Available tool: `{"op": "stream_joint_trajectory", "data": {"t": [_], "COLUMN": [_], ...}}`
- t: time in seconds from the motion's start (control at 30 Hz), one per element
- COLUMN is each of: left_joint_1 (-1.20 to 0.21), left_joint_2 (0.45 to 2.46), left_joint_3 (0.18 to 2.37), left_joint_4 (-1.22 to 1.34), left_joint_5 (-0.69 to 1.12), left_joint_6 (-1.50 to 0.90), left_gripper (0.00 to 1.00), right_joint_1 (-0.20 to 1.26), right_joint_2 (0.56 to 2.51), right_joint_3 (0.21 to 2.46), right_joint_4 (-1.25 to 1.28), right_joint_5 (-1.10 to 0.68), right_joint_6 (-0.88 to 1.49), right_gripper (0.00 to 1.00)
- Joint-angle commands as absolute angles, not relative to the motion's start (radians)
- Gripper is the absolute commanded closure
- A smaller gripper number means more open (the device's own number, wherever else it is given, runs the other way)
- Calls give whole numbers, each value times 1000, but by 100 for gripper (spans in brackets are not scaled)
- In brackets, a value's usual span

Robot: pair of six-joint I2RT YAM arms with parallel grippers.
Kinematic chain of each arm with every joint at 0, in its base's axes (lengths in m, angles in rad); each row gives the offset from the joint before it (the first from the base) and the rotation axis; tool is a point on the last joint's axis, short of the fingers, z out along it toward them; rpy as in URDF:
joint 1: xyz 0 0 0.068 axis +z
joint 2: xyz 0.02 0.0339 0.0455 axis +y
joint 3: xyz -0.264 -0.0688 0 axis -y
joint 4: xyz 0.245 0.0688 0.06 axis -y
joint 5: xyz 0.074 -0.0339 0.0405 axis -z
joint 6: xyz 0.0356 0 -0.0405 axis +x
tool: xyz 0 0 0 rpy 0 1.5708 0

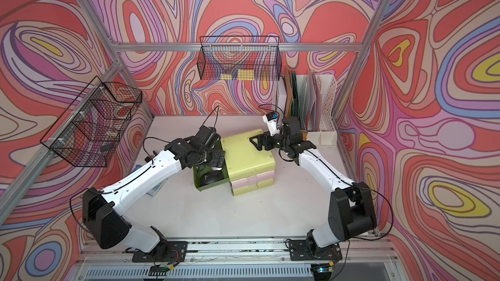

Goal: Take the mice out of the drawer
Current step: Pick up the mouse from the drawer.

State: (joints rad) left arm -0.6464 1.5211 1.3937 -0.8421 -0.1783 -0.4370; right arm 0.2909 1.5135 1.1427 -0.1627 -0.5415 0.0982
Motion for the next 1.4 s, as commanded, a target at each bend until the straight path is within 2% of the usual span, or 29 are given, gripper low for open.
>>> {"op": "stream_joint_trajectory", "data": {"t": [0.0, 0.27, 0.5, 0.67, 0.8, 0.9, 0.97, 1.1, 1.3, 1.37], "left_joint_1": [-680, -679, -673, -674, -673, -673, -673, -673, -673, -673], "left_joint_2": [1583, 1555, 1537, 1545, 1531, 1534, 1529, 1522, 1522, 1511], "left_joint_3": [1397, 1334, 1293, 1255, 1217, 1221, 1215, 1199, 1202, 1204], "left_joint_4": [-735, -672, -648, -585, -518, -521, -510, -489, -502, -507], "left_joint_5": [29, 109, 92, 57, 96, 108, 145, 198, 193, 177], "left_joint_6": [-452, -414, -364, -311, -225, -190, -166, -142, -138, -145], "left_gripper": [8, 9, 7, 9, 11, 16, 25, 28, 48, 48], "right_joint_1": [330, 330, 329, 330, 329, 330, 330, 330, 330, 330], "right_joint_2": [1555, 1558, 1559, 1559, 1557, 1559, 1559, 1562, 1562, 1562], "right_joint_3": [1108, 1112, 1109, 1108, 1106, 1106, 1106, 1106, 1106, 1106], "right_joint_4": [-291, -290, -288, -288, -288, -290, -290, -291, -291, -290], "right_joint_5": [-581, -584, -584, -586, -585, -584, -583, -583, -586, -586], "right_joint_6": [95, 94, 96, 96, 94, 92, 93, 92, 93, 92], "right_gripper": [7, 7, 7, 7, 7, 7, 7, 7, 7, 7]}}
